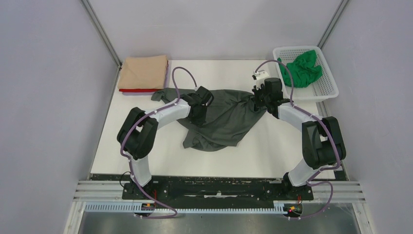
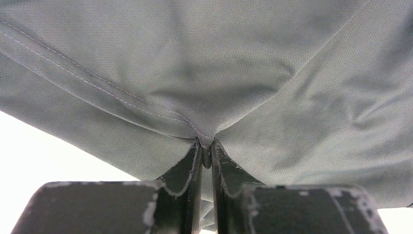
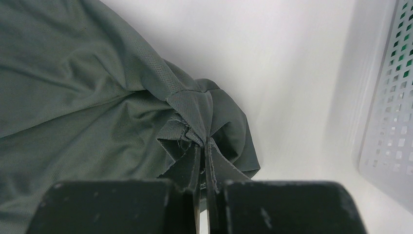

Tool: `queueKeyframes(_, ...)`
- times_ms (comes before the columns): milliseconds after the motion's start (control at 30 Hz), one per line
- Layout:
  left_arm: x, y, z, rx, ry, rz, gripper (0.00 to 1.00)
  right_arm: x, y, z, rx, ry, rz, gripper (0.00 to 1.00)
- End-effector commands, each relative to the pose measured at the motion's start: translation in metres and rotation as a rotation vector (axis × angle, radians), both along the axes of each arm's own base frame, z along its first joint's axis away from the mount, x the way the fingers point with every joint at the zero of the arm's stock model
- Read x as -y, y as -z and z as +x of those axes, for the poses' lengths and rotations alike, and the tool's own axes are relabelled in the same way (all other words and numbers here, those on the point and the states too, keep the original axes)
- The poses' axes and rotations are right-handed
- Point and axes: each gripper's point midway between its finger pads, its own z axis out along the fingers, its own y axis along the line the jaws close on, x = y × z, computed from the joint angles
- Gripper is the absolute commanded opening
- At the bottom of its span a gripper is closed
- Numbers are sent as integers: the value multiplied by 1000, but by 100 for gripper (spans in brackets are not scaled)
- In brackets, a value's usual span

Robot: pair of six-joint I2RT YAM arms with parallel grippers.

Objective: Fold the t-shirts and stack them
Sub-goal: Flatten out the tshirt

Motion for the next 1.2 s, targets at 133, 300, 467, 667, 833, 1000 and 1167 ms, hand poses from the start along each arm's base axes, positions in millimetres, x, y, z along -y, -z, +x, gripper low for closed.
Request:
queueKeyframes(133, 0, -23, 24, 100, -79, 22, 2, 7, -15, 4, 47, 21, -16, 0)
queueKeyframes(300, -13, -60, 45, 238, -150, 52, 2, 12, -32, 4, 95, 45, -28, 0)
queueKeyframes(467, -30, -131, 68, 455, -218, 61, 2, 12, -76, 1, 220, 32, -4, 0)
queueKeyframes(667, -59, -248, 75, 784, -290, -1, 2, 21, -154, -5, 404, 47, -26, 0)
queueKeyframes(833, -87, -356, 52, 1067, -323, -130, 2, 24, -251, -23, 619, 8, -44, 0)
queueKeyframes(1000, -124, -442, 9, 1295, -347, -228, 2, 32, -336, -72, 840, -37, -98, 0)
queueKeyframes(1167, -143, -505, -39, 1444, -279, -357, 2, 28, -402, -127, 976, -153, -164, 0)
